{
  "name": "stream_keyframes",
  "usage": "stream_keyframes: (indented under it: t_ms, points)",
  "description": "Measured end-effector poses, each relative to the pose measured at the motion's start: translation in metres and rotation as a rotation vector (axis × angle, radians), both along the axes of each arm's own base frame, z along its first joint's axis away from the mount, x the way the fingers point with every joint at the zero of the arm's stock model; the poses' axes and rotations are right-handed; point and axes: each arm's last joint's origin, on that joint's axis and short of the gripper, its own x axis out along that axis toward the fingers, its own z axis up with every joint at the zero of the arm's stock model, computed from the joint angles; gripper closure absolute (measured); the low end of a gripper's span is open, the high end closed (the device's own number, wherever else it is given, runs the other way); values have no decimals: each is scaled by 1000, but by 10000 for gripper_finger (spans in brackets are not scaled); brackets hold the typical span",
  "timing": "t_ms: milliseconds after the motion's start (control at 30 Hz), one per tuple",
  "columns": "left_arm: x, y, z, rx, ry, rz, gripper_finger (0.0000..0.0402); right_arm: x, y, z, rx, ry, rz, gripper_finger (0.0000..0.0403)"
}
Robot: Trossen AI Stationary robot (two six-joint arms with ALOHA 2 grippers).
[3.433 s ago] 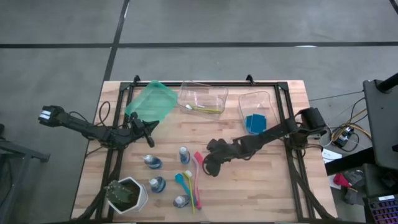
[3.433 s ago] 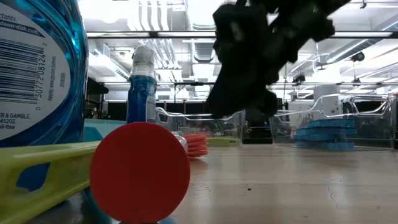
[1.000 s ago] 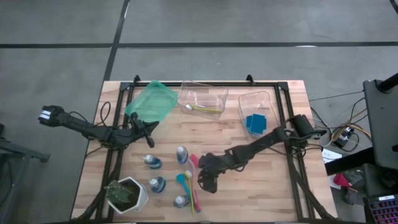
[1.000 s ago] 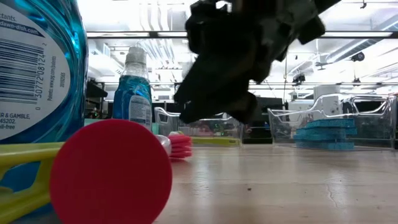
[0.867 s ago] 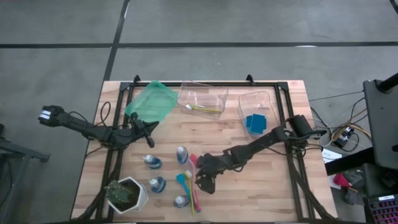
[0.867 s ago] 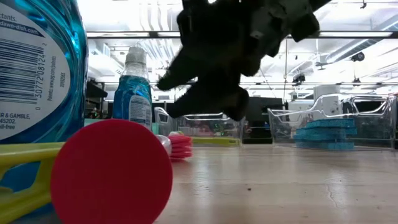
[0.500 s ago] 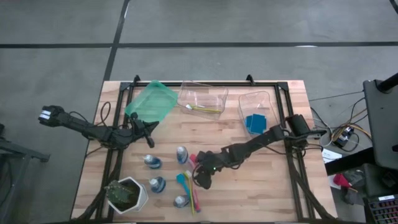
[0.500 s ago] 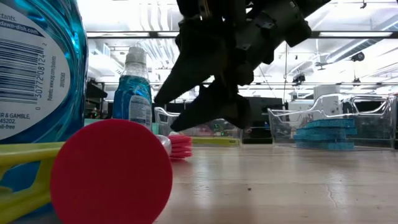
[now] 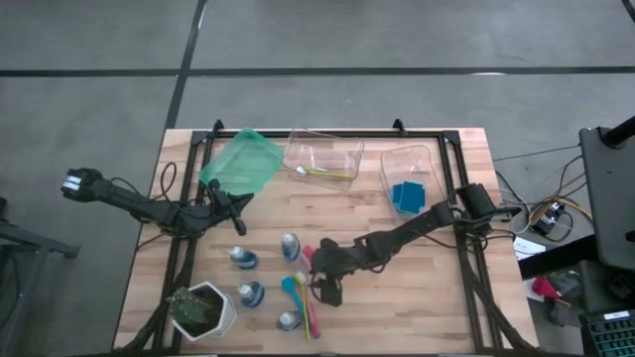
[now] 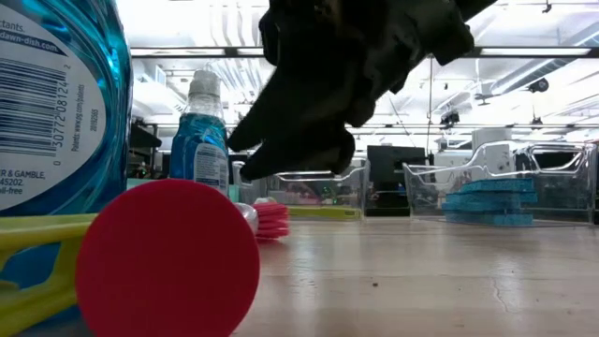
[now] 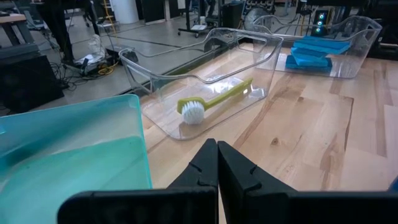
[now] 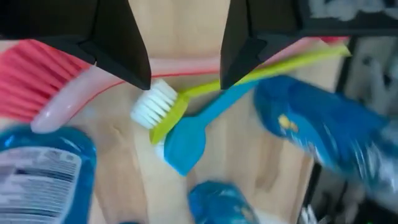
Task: Pick & Place Kitchen Sink Supplies
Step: Put the red dish brush in the left transparent bin
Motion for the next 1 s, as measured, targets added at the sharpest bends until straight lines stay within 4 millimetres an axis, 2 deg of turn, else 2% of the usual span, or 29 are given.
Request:
stream_keyframes:
  t_ms: [300,533,767,1000]
  points:
    - [0,0,0,2,6,0,401,-1,9,-12,-197,-56,155,289]
    - [0,0,0,1,5,0,401,14,14,-26,-230,-58,179,384]
    - [0,0,-2,5,19,0,401,27,18,-32,-252,44,187,394]
    - [-1,0,-2,7,27,0,401,26,18,-18,-293,224,205,394]
